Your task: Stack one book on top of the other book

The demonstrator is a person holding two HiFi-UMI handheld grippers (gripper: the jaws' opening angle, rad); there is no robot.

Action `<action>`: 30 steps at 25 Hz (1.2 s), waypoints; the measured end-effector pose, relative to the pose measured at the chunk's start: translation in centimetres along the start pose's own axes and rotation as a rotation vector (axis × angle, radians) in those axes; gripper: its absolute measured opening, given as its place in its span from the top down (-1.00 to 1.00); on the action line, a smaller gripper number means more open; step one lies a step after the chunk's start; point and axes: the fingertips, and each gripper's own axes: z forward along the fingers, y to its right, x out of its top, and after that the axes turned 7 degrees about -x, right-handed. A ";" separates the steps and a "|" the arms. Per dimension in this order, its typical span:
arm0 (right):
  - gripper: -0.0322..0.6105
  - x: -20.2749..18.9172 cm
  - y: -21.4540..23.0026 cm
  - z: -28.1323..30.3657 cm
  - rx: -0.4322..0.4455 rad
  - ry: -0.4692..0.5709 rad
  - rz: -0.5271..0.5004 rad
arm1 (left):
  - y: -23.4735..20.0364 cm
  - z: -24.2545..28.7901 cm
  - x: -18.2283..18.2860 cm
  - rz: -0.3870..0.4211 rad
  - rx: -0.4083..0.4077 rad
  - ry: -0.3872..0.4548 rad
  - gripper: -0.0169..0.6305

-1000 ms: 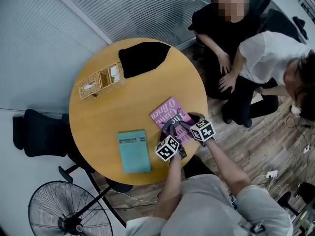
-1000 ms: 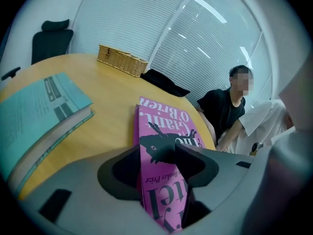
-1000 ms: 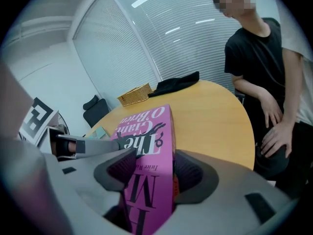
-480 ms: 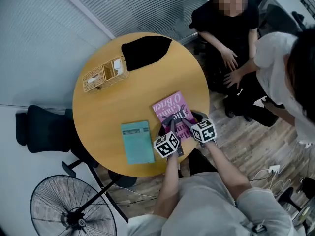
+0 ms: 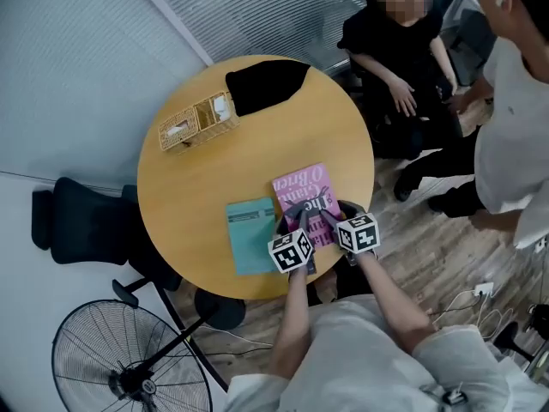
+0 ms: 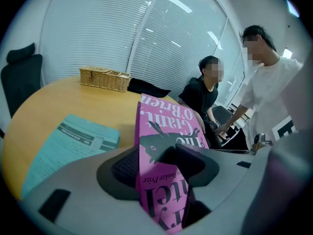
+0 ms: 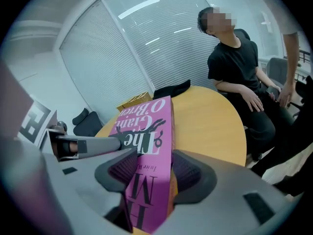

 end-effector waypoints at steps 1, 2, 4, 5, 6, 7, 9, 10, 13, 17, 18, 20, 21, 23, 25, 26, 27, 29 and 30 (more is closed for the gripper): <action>0.17 -0.3 -0.6 -0.1 -0.004 0.002 0.014 | -0.3 -0.5 0.0 0.010 -0.005 -0.005 0.20; 0.17 -0.6 -1.2 -0.3 -0.008 0.004 0.027 | -0.7 -1.0 0.0 0.021 -0.010 -0.008 0.20; 0.17 -1.1 -2.3 -0.5 -0.022 0.010 0.047 | -1.3 -1.7 0.0 0.044 -0.019 -0.014 0.20; 0.17 -1.3 -2.8 -0.5 -0.030 0.012 0.056 | -1.6 -2.0 -0.1 0.055 -0.025 -0.020 0.20; 0.17 -1.6 -3.2 -0.6 -0.037 0.013 0.066 | -1.9 -2.3 -0.1 0.064 -0.030 -0.027 0.20; 0.17 -1.8 -3.7 -0.6 -0.042 0.013 0.074 | -2.2 -2.7 -0.1 0.072 -0.036 -0.035 0.20; 0.17 -2.1 -4.9 -0.6 -0.047 0.015 0.081 | -3.1 -3.5 -0.1 0.082 -0.046 -0.045 0.20; 0.17 -2.2 -5.6 -0.6 -0.049 0.016 0.082 | -3.5 -3.9 0.0 0.082 -0.050 -0.048 0.20; 0.18 -2.8 -7.3 -0.4 -0.054 0.017 0.090 | -5.0 -4.9 -0.1 0.083 -0.062 -0.061 0.20; 0.18 -3.5 -9.4 0.1 -0.064 0.019 0.118 | -6.8 -6.0 0.0 0.105 -0.076 -0.083 0.20; 0.18 -3.6 -10.0 0.2 -0.064 0.020 0.119 | -7.3 -6.3 0.0 0.108 -0.079 -0.085 0.20; 0.19 -3.8 -11.0 0.3 -0.065 0.025 0.115 | -8.1 -6.8 0.1 0.111 -0.089 -0.085 0.20; 0.20 -3.9 -11.5 0.4 -0.066 0.027 0.113 | -8.6 -7.1 0.1 0.113 -0.094 -0.085 0.20; 0.21 -4.4 -12.6 0.5 -0.063 0.032 0.117 | -9.5 -7.7 -0.1 0.117 -0.100 -0.088 0.20; 0.22 -5.0 -13.5 0.7 -0.064 0.041 0.127 | -10.3 -8.2 -0.3 0.125 -0.106 -0.092 0.20; 0.23 -5.1 -13.9 0.7 -0.066 0.045 0.130 | -10.6 -8.4 -0.4 0.129 -0.109 -0.094 0.20; 0.23 -5.3 -14.2 0.8 -0.068 0.047 0.130 | -11.0 -8.5 -0.4 0.131 -0.114 -0.095 0.20; 0.24 -5.5 -14.9 1.1 -0.066 0.047 0.125 | -11.9 -8.8 -0.5 0.125 -0.122 -0.098 0.20; 0.24 -5.6 -15.4 1.3 -0.064 0.047 0.122 | -12.4 -8.9 -0.5 0.121 -0.124 -0.100 0.20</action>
